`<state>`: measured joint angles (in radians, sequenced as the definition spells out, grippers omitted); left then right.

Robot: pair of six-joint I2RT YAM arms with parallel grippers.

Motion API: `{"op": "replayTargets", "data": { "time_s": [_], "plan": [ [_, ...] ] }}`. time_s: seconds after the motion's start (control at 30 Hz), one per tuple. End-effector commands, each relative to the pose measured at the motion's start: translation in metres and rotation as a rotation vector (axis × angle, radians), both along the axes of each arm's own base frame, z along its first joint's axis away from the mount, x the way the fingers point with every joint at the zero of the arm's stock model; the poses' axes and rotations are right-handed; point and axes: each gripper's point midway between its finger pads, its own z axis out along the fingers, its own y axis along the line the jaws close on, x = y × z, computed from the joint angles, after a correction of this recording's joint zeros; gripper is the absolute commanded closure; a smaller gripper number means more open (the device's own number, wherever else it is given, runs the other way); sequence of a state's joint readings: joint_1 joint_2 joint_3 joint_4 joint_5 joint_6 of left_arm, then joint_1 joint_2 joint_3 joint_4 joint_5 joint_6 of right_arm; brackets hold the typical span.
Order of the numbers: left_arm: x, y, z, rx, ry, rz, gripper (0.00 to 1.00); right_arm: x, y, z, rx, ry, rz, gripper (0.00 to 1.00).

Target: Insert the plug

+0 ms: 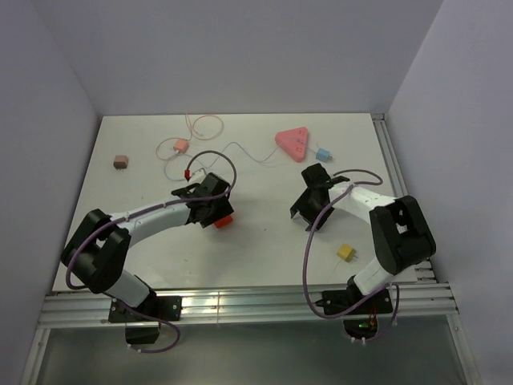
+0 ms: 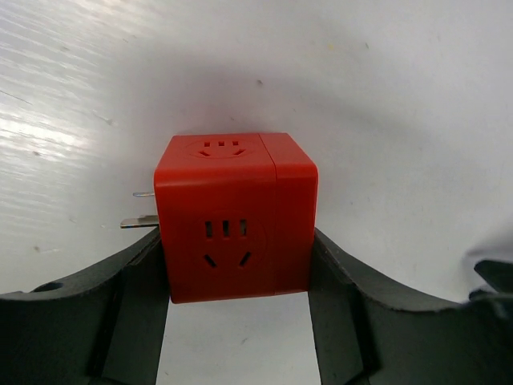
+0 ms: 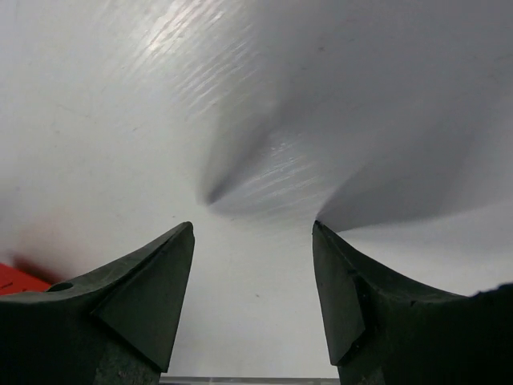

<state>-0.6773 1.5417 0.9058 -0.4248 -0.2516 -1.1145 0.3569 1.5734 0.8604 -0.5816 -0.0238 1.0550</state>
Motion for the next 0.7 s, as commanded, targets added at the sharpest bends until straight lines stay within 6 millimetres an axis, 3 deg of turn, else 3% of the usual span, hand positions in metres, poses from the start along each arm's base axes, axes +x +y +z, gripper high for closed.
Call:
{"op": "replayTargets", "data": {
  "time_s": [0.0, 0.1, 0.13, 0.17, 0.27, 0.3, 0.37, 0.4, 0.47, 0.67],
  "plan": [
    [-0.054, 0.007, -0.042, 0.077, 0.165, -0.106, 1.00, 0.019, 0.013, 0.019, 0.048, -0.105, 0.062, 0.32],
    [-0.063, 0.004, -0.049, 0.083, 0.185, -0.120, 1.00, 0.006, -0.017, 0.033, -0.091, -0.113, 0.058, 0.27],
    [-0.066, 0.002, -0.054, 0.083, 0.201, -0.129, 1.00, -0.006, -0.029, 0.036, -0.142, -0.087, 0.045, 0.24],
    [-0.068, 0.001, -0.055, 0.092, 0.210, -0.134, 0.99, -0.006, -0.045, 0.051, -0.198, -0.146, -0.001, 0.22],
    [-0.065, -0.006, -0.053, 0.075, 0.195, -0.145, 0.87, -0.029, -0.068, 0.066, -0.241, -0.180, -0.083, 0.08],
    [-0.064, -0.007, -0.053, 0.066, 0.186, -0.143, 0.78, -0.040, -0.072, 0.059, -0.236, -0.157, -0.093, 0.06],
    [-0.064, -0.012, -0.050, 0.041, 0.179, -0.157, 0.73, -0.053, -0.085, 0.057, -0.198, -0.139, -0.149, 0.05],
    [-0.062, -0.014, -0.049, 0.036, 0.175, -0.161, 0.70, -0.067, -0.086, 0.045, -0.163, -0.092, -0.159, 0.05],
    [-0.063, -0.014, -0.054, 0.058, 0.194, -0.166, 0.69, -0.076, -0.107, 0.046, -0.152, -0.099, -0.249, 0.05],
    [-0.066, -0.020, -0.064, 0.087, 0.267, -0.162, 0.62, -0.104, -0.145, 0.048, -0.226, -0.083, -0.407, 0.04]
  ]
}}
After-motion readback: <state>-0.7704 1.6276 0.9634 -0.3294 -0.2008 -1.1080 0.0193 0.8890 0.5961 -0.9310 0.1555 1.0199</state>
